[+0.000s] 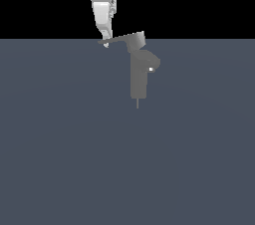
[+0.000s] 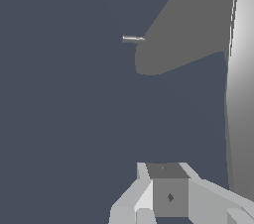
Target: Turn on the faucet by rotating a designated handle.
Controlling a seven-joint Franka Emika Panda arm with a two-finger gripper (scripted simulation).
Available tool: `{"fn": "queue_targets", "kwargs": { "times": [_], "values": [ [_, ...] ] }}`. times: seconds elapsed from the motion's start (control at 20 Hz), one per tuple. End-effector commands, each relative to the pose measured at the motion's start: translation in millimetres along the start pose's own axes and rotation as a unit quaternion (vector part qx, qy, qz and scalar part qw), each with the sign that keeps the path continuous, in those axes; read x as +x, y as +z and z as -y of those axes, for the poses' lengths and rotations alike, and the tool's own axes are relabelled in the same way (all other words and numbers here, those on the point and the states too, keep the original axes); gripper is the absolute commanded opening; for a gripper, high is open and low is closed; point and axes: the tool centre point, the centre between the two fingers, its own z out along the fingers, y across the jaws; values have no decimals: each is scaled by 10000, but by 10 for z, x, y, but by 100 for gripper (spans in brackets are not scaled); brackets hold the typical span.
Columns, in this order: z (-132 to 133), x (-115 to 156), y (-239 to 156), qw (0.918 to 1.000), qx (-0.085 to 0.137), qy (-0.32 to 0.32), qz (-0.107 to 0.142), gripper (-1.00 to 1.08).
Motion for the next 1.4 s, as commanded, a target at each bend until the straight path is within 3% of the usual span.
{"fn": "queue_targets", "kwargs": {
  "times": [0.0,1.35],
  "values": [
    [-38,-2,-3,10000,2,0,0,-100],
    [-552,-22,0,10000,2,0,0,-100]
  ]
}}
